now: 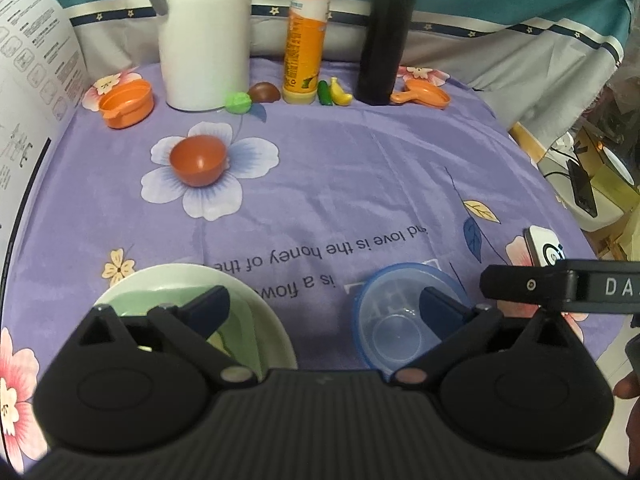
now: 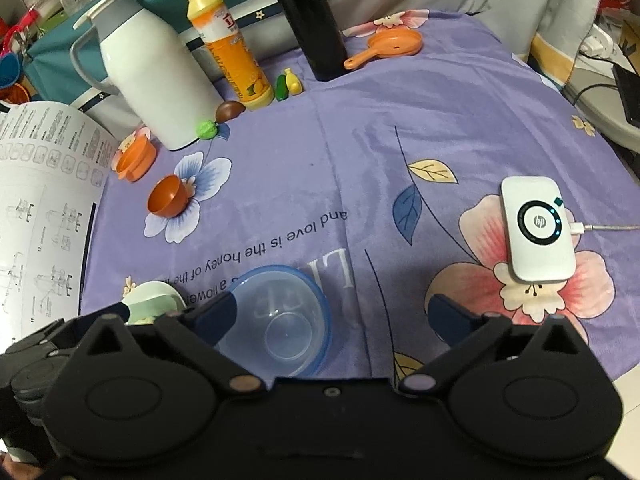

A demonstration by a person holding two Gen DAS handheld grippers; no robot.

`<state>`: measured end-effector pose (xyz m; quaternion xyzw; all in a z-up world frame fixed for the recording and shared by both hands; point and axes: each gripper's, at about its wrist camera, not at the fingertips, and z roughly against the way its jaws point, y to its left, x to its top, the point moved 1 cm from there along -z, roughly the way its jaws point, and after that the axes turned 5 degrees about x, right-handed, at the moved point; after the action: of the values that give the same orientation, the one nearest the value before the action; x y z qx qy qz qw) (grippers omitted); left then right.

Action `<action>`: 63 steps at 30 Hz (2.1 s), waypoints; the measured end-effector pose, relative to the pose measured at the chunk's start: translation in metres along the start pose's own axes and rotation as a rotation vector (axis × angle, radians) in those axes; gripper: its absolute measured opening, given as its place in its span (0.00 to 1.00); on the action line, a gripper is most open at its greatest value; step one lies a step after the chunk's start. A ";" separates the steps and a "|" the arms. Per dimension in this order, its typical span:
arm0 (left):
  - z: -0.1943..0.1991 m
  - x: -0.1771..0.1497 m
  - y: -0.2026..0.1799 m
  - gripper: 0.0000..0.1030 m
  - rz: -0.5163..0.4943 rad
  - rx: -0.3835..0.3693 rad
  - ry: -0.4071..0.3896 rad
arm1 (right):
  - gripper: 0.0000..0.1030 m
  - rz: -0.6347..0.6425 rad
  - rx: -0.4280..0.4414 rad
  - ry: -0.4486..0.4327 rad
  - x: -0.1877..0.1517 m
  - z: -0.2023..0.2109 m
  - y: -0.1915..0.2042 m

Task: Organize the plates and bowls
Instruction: 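Open both tools to release the clear bowl inside the blue bowl, then move both tools over to the orange bowl, then close the left tool on the orange bowl rim while the right tool grips it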

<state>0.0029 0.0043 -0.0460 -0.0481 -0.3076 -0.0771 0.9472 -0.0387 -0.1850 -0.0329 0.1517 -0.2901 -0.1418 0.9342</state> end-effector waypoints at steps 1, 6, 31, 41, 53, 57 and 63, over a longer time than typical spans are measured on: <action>-0.001 0.000 0.003 1.00 0.004 -0.001 0.001 | 1.00 0.003 -0.001 0.000 0.001 0.000 0.001; -0.004 0.003 0.017 1.00 0.022 0.003 -0.003 | 1.00 0.032 -0.005 0.006 0.008 -0.006 0.014; -0.077 0.070 0.157 1.00 0.232 0.160 -0.013 | 1.00 0.090 0.104 0.062 0.086 -0.120 0.139; -0.120 0.095 0.160 0.84 0.223 0.176 0.010 | 0.76 0.079 0.099 0.102 0.110 -0.180 0.163; -0.155 0.103 0.144 0.25 0.167 0.115 0.062 | 0.14 0.030 0.198 0.171 0.114 -0.224 0.171; -0.159 0.101 0.139 0.13 0.153 0.118 0.078 | 0.09 0.049 0.210 0.178 0.113 -0.227 0.173; -0.149 0.098 0.135 0.13 0.159 0.115 0.072 | 0.09 0.085 0.204 0.173 0.107 -0.216 0.175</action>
<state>0.1908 0.1053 -0.1135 -0.0148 -0.2725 0.0145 0.9619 0.2034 -0.0191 -0.0851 0.2454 -0.2278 -0.0584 0.9405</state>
